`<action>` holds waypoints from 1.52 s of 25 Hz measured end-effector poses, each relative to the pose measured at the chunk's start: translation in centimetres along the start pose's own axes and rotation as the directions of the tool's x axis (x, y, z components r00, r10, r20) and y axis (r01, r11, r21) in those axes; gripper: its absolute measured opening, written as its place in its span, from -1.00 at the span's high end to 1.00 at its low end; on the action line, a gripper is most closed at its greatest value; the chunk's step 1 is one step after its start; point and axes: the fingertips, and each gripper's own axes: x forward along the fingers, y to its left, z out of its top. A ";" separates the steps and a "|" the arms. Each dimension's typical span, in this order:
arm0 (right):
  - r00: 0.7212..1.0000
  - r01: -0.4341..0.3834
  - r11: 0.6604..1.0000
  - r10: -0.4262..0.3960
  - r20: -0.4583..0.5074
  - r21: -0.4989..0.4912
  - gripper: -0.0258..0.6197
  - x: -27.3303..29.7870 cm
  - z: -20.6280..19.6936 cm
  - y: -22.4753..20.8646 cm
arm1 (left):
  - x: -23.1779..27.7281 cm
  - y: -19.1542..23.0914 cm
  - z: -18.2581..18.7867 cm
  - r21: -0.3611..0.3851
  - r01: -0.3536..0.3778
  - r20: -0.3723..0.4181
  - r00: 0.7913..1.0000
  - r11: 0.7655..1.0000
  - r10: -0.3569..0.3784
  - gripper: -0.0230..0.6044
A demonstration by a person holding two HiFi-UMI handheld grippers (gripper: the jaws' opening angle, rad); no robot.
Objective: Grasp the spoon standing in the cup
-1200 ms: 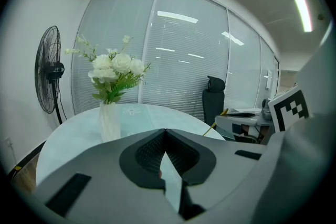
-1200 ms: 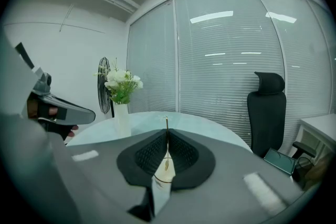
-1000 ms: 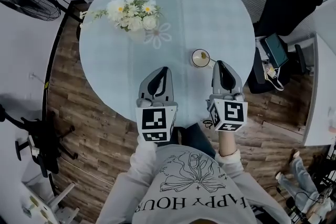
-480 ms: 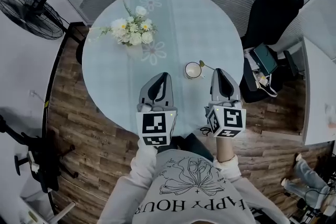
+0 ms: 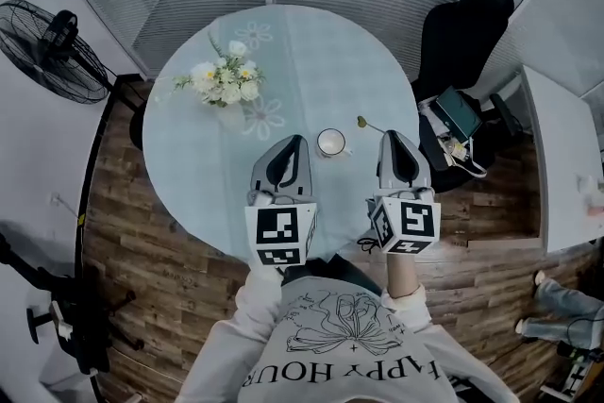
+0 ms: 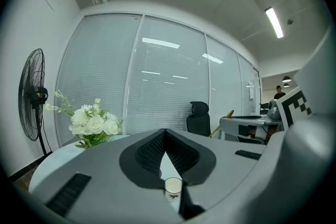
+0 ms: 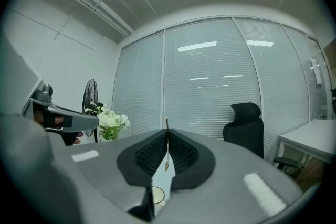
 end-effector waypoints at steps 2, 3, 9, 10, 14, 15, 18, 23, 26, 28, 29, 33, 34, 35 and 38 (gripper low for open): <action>1.000 0.014 1.000 -0.014 0.010 0.001 0.87 -0.4 0.5 -0.4 | 0.0 -0.5 0.6 0.004 0.012 0.012 1.000 1.000 -0.012 0.91; 1.000 0.020 1.000 -0.020 0.014 0.002 0.87 -0.7 0.7 -0.7 | 0.0 -0.8 0.8 0.006 0.017 0.017 1.000 1.000 -0.017 0.91; 0.998 0.053 0.999 -0.053 0.032 0.002 0.87 -1.9 1.6 -1.9 | -0.1 -2.3 1.7 0.020 0.044 0.034 0.998 0.999 -0.045 0.91; 0.998 0.058 0.998 -0.058 0.034 0.003 0.87 -2.0 1.7 -2.0 | -0.1 -2.5 1.8 0.020 0.048 0.036 0.998 0.999 -0.049 0.91; 0.996 0.074 0.997 -0.074 0.043 0.003 0.87 -2.3 2.2 -2.5 | 0.1 -3.0 2.2 0.027 0.065 0.044 0.997 0.998 -0.066 0.91; 0.996 0.075 0.997 -0.075 0.044 0.003 0.87 -2.3 2.2 -2.5 | 0.2 -3.2 2.3 0.029 0.069 0.044 0.997 0.997 -0.070 0.91; 0.996 0.080 0.997 -0.080 0.048 0.004 0.87 -2.5 2.4 -2.8 | 0.5 -3.6 2.6 0.034 0.082 0.048 0.995 0.996 -0.083 0.91; 0.994 0.094 0.996 -0.094 0.051 0.004 0.87 -2.5 2.7 -3.3 | 0.9 -4.2 3.0 0.037 0.100 0.056 0.993 0.994 -0.102 0.91; 0.994 0.099 0.995 -0.099 0.054 0.004 0.87 -2.6 2.8 -3.6 | 1.1 -4.4 3.0 0.039 0.106 0.055 0.993 0.994 -0.108 0.91; 0.993 0.101 0.995 -0.101 0.054 0.005 0.87 -2.6 2.8 -3.7 | 1.3 -4.5 3.1 0.040 0.109 0.057 0.992 0.993 -0.111 0.91; 0.993 0.101 0.995 -0.101 0.054 0.006 0.87 -2.6 2.7 -3.8 | 1.4 -4.5 3.1 0.039 0.110 0.056 0.992 0.993 -0.112 0.91; 0.993 0.107 0.994 -0.107 0.052 0.013 0.87 -2.5 2.6 -4.3 | 1.9 -4.6 2.8 0.037 0.109 0.049 0.993 0.993 -0.111 0.91; 0.993 0.109 0.994 -0.109 0.051 0.014 0.87 -2.5 2.5 -4.4 | 2.0 -4.7 2.8 0.037 0.110 0.047 0.993 0.993 -0.112 0.91; 0.993 0.110 0.994 -0.111 0.050 0.014 0.87 -2.5 2.5 -4.5 | 2.0 -4.7 2.8 0.038 0.112 0.048 0.992 0.993 -0.114 0.91; 0.992 0.115 0.993 -0.115 0.047 0.016 0.87 -2.7 2.4 -4.7 | 2.1 -5.0 2.8 0.040 0.119 0.048 0.992 0.992 -0.121 0.91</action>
